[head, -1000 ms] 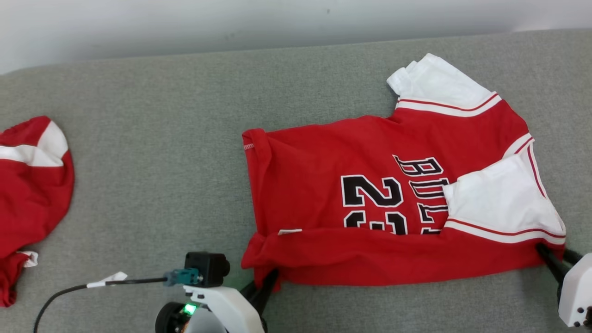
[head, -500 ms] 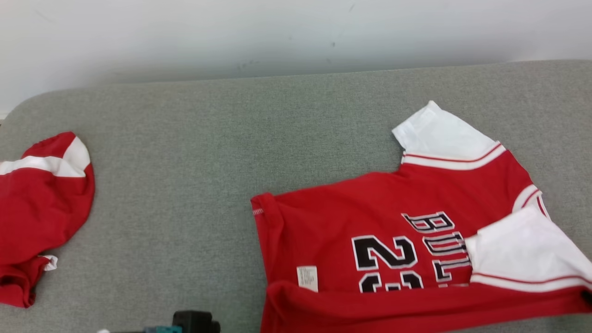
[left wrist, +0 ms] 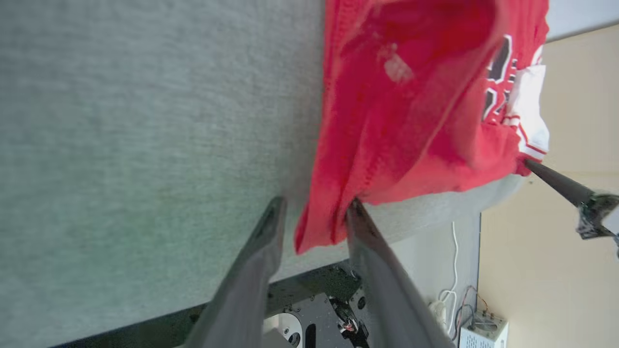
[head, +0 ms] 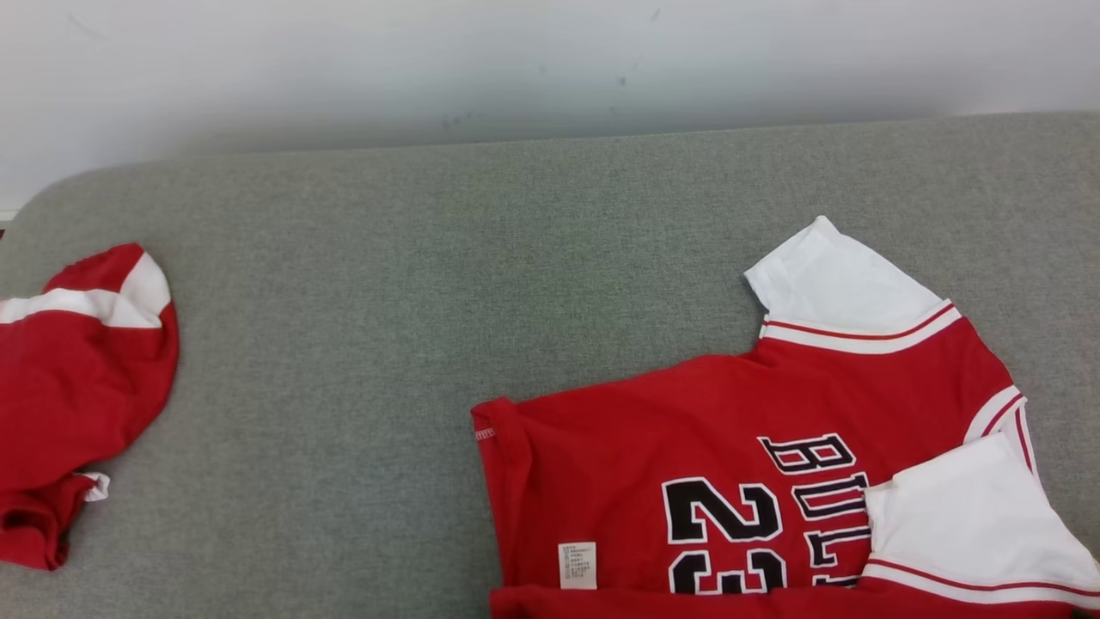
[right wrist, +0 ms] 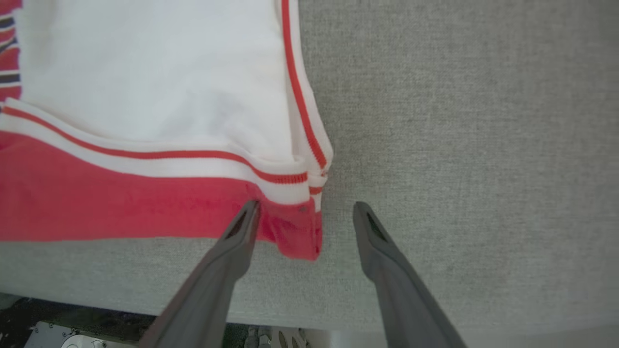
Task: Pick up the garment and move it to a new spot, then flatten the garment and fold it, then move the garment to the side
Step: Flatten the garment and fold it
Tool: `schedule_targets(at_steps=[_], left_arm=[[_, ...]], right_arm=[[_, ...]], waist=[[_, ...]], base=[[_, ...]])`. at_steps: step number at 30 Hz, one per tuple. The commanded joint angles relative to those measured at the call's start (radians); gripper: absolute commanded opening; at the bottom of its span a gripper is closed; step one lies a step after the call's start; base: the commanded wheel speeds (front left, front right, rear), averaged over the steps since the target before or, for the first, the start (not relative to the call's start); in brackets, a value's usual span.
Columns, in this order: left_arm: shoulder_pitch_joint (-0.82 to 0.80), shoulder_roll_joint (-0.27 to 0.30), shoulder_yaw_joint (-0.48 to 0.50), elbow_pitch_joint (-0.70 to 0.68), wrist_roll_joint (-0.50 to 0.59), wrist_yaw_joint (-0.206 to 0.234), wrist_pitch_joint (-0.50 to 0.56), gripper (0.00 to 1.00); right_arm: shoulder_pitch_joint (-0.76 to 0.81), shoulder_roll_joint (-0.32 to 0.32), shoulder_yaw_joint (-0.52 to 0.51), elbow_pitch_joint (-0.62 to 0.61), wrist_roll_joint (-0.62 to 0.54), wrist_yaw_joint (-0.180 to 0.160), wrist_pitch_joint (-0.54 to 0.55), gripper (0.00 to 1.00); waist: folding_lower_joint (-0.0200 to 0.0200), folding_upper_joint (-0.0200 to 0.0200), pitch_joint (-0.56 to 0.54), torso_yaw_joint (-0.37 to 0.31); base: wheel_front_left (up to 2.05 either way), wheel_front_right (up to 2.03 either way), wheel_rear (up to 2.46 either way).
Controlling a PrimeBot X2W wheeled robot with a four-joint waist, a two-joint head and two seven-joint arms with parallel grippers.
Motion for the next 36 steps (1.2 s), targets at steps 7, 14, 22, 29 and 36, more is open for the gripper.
schedule_targets(at_steps=[7,14,22,29,36], left_arm=[[0.002,0.084,0.100,-0.062,0.013,0.052,-0.015,1.00],[-0.250,0.086,0.131,-0.061,0.096,0.092,0.015,1.00],[-0.539,-0.026,0.009,0.074,0.167,0.036,0.076,1.00],[-0.661,-0.145,-0.080,0.187,0.184,-0.007,0.091,1.00],[-0.711,-0.208,-0.129,0.247,0.181,-0.033,0.107,1.00]], right_arm=[[-0.065,-0.046,-0.113,-0.062,0.008,-0.003,0.029,1.00],[-0.295,-0.050,-0.143,-0.122,-0.070,-0.003,0.091,1.00],[-0.615,0.024,-0.053,-0.002,-0.213,-0.003,0.147,1.00],[-0.762,0.070,0.004,0.173,-0.294,-0.003,0.146,1.00],[-0.821,0.086,0.088,0.266,-0.306,-0.003,0.140,1.00]], waist=[[0.0000,-0.0001,0.005,0.005],[0.0000,-0.0001,0.091,0.078],[0.0000,-0.0001,0.204,0.197],[0.0000,-0.0001,0.241,0.282],[0.0000,-0.0001,0.259,0.296]], base=[[0.00,0.00,0.00],[0.00,0.00,0.00],[0.00,0.00,0.00],[0.00,0.00,0.00],[0.00,0.00,0.00]])
